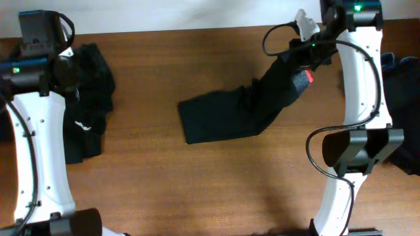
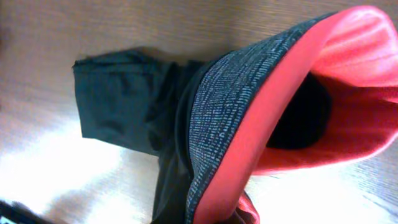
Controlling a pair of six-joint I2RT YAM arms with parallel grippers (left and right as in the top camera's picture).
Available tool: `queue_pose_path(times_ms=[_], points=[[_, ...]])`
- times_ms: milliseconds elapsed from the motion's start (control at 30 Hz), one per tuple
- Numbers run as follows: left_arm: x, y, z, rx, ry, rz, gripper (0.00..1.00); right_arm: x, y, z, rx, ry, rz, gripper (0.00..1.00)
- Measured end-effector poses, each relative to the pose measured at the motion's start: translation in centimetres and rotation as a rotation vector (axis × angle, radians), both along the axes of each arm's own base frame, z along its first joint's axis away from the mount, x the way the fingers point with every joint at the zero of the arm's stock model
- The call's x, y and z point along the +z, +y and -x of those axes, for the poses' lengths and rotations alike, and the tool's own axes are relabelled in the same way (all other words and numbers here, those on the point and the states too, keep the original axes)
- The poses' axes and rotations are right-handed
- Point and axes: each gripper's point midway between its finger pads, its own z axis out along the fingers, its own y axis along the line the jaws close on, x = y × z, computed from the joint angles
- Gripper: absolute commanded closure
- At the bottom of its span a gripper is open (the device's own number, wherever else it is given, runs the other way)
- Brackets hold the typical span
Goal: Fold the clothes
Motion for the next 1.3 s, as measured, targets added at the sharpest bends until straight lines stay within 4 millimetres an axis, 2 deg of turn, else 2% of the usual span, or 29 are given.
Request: queue_pose_path(times_ms=[67,200,400,433,500,567,600,667,700,733,767,900,967,1067,1300], points=[[-0.7,-0.2,-0.4,-0.007,0.017,0.013,0.01,0.0,1.0,0.1,0.032,-0.005,-0.001,0.96],[-2.6,-0.5,-1.1,-0.020,0.060,0.037,0.01,0.1,4.7,0.6,0.145,-0.022,0.004,0.96],[-3.5,-0.8,-1.5,-0.029,0.079,0.052,0.01,0.3,13.8,2.3,0.375,-0.090,0.009,0.96],[-3.4,-0.8,-1.5,-0.029,0.079,0.052,0.01,0.3,14.4,2.5,0.389,-0.095,0.010,0.96],[-3.5,-0.8,-1.5,-0.028,0.079,0.053,0.01,0.4,17.2,3.3,0.454,-0.120,0.011,0.96],[-3.4,-0.8,-1.5,-0.028,0.079,0.052,0.01,0.3,19.2,3.9,0.498,-0.131,0.008,0.93],[-3.4,-0.8,-1.5,-0.029,0.079,0.052,0.01,0.0,20.0,4.2,0.518,-0.133,0.009,0.89],[-3.5,-0.8,-1.5,-0.028,0.079,0.053,0.01,-1.0,21.5,4.8,0.552,-0.119,0.016,0.75],[-3.5,-0.8,-1.5,-0.029,0.079,0.053,0.01,-1.6,22.1,5.0,0.570,-0.111,0.023,0.56],[-3.5,-0.8,-1.5,-0.029,0.079,0.053,0.01,-2.7,22.9,5.2,0.582,-0.089,0.030,0.16],[-3.4,-0.8,-1.5,-0.029,0.079,0.053,0.01,-3.3,23.1,5.3,0.595,-0.081,0.039,0.00],[-3.5,-0.8,-1.5,-0.029,0.079,0.052,0.01,-7.4,24.2,5.9,0.629,0.003,0.087,0.01],[-3.5,-0.8,-1.5,-0.029,0.079,0.053,0.01,-8.8,24.2,6.1,0.629,0.036,0.099,0.01],[-3.5,-0.8,-1.5,-0.029,0.079,0.053,0.01,-9.5,23.9,5.9,0.617,0.054,0.109,0.01],[-3.4,-0.8,-1.5,-0.029,0.078,0.053,0.01,-9.4,22.7,5.7,0.577,0.090,0.089,0.00]])
